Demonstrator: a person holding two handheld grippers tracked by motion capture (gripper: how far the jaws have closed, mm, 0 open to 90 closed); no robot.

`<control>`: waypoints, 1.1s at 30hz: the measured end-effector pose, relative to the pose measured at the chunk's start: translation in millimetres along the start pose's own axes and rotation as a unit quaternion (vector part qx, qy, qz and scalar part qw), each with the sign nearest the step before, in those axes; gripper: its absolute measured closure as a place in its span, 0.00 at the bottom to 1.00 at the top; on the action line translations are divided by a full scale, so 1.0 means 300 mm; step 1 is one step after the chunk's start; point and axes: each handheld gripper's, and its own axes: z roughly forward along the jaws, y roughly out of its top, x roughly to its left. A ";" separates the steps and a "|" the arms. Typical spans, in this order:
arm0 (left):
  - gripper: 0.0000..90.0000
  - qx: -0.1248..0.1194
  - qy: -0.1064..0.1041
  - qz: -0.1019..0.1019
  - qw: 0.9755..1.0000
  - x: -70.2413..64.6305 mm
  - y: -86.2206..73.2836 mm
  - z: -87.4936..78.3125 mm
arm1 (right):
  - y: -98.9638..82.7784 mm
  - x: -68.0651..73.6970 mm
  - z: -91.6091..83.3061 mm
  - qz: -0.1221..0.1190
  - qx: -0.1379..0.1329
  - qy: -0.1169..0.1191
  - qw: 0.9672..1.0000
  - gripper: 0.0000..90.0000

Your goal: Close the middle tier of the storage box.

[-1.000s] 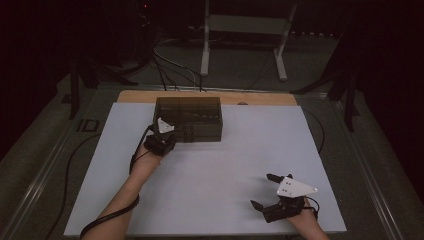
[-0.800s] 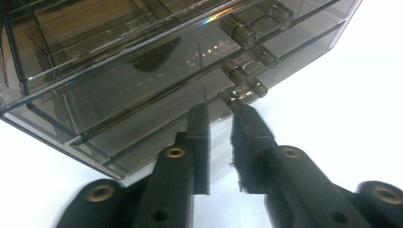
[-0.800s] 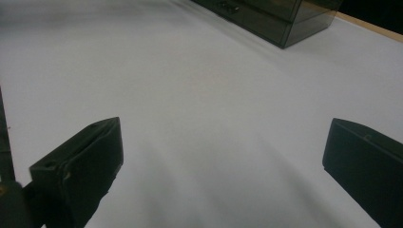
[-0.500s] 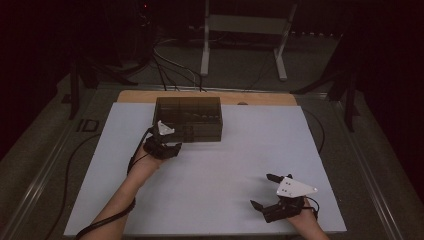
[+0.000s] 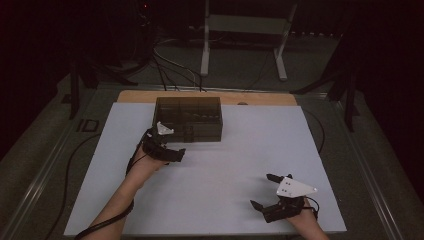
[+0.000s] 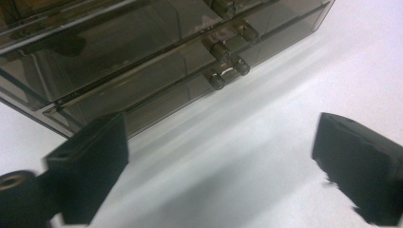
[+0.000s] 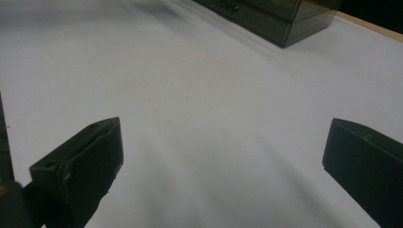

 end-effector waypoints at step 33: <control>0.00 -0.001 -0.095 0.064 0.993 -0.023 0.007 -0.032 | 0.001 0.002 0.003 -0.003 0.002 0.001 1.000 0.00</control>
